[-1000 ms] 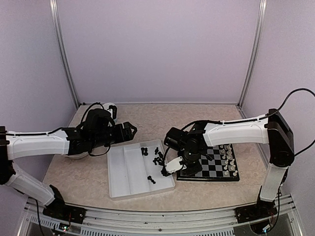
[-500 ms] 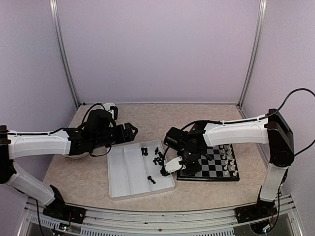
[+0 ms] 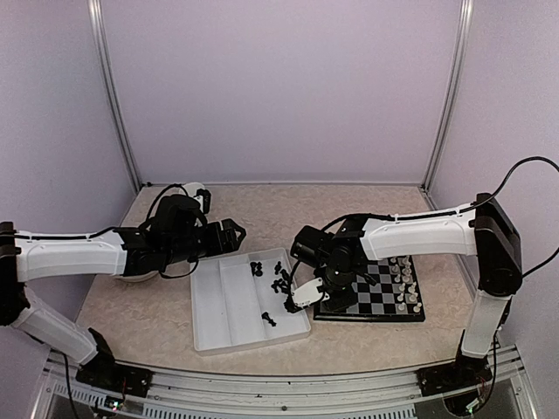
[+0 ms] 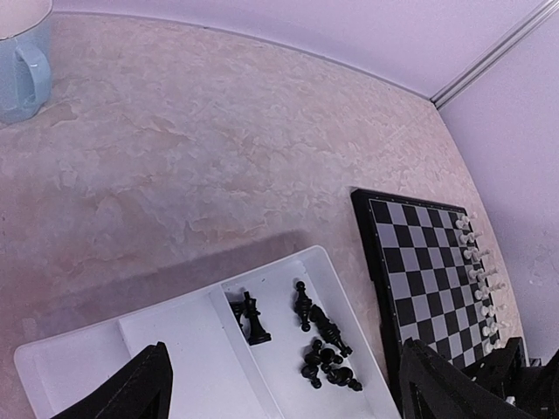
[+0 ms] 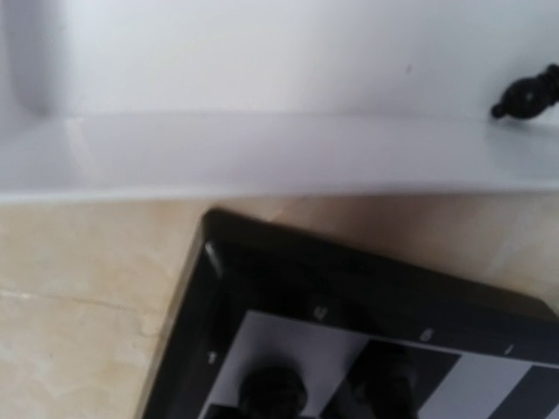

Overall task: Set up the chess pieces on the board
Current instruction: Place the rook at a8, then pick up the queen from the storage box, then pass from the left arm to the right

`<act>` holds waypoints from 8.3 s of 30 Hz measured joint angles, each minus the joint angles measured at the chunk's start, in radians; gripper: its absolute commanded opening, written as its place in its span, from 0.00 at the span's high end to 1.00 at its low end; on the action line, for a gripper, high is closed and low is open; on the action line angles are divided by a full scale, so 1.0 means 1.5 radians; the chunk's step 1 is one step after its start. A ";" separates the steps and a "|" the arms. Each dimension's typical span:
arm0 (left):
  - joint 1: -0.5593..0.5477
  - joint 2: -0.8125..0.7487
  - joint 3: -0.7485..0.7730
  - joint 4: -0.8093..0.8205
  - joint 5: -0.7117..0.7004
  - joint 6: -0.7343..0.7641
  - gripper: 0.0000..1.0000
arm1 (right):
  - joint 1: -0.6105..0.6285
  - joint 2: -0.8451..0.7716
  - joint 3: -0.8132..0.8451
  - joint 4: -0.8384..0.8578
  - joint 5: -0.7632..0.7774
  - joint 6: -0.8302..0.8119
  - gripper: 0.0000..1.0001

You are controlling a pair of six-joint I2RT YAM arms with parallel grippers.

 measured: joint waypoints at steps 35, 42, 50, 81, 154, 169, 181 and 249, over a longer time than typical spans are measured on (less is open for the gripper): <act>0.000 0.019 0.000 0.005 0.012 0.000 0.11 | -0.007 0.014 0.004 -0.007 -0.019 -0.002 0.94; 0.000 0.021 0.000 0.005 0.014 0.000 0.11 | -0.007 0.026 0.021 -0.009 -0.027 -0.002 0.94; 0.000 0.021 0.000 0.005 0.014 0.000 0.11 | -0.007 0.030 0.025 -0.009 -0.029 -0.002 0.83; -0.151 0.310 0.288 -0.332 0.041 0.344 0.28 | -0.174 -0.288 -0.113 0.155 -0.248 0.062 0.74; -0.218 0.464 0.441 -0.600 0.070 0.425 0.91 | -0.187 -0.269 -0.160 0.187 -0.296 0.083 0.77; -0.197 0.356 0.340 -0.482 0.104 0.416 0.94 | -0.198 -0.274 -0.143 0.183 -0.316 0.096 0.79; -0.228 0.197 0.185 -0.162 0.062 0.399 0.98 | -0.239 -0.176 -0.034 0.201 -0.555 0.239 0.71; -0.274 0.208 0.163 -0.040 -0.027 0.380 0.24 | -0.240 -0.019 0.004 0.149 -0.660 0.329 0.97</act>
